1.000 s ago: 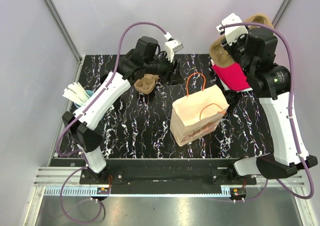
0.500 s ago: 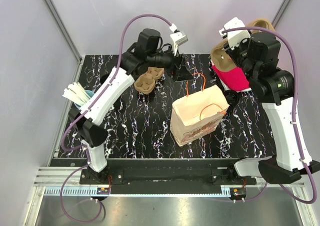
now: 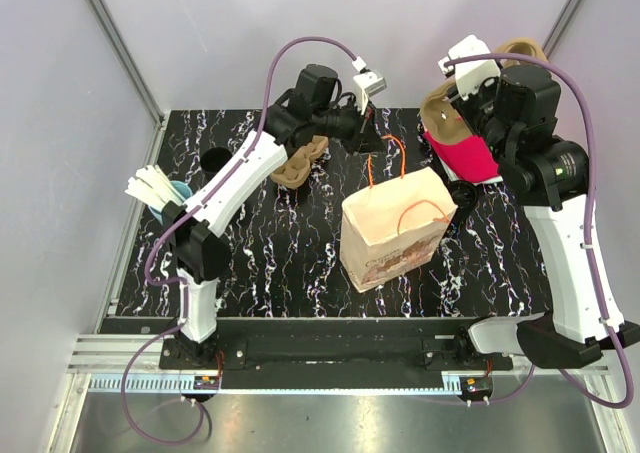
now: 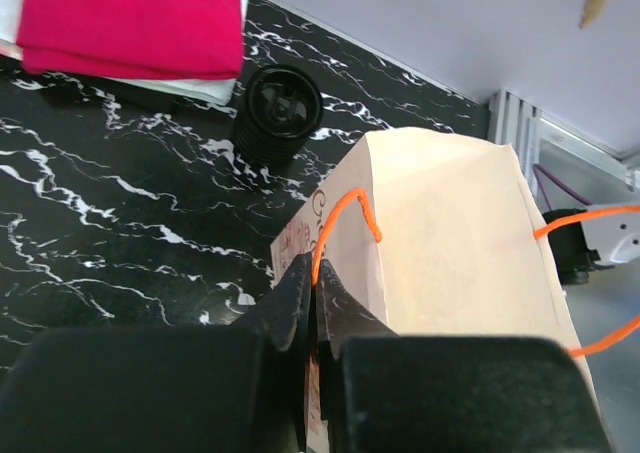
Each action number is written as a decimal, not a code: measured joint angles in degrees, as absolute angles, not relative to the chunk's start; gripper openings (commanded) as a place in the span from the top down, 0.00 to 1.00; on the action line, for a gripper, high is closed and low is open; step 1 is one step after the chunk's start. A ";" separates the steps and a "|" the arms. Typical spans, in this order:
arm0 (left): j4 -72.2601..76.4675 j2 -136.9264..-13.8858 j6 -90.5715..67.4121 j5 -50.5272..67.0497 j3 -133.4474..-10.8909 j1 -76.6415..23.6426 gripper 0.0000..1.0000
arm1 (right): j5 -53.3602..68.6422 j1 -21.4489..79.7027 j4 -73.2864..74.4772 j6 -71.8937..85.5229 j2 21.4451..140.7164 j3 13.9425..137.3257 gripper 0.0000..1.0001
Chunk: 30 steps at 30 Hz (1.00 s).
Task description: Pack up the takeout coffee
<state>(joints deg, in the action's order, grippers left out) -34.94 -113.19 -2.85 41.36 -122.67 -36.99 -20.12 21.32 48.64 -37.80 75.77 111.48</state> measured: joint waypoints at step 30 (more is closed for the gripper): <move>-37.78 -102.63 -7.73 11.68 -113.56 -36.58 0.48 | -15.88 30.13 51.40 -36.36 86.72 115.46 0.65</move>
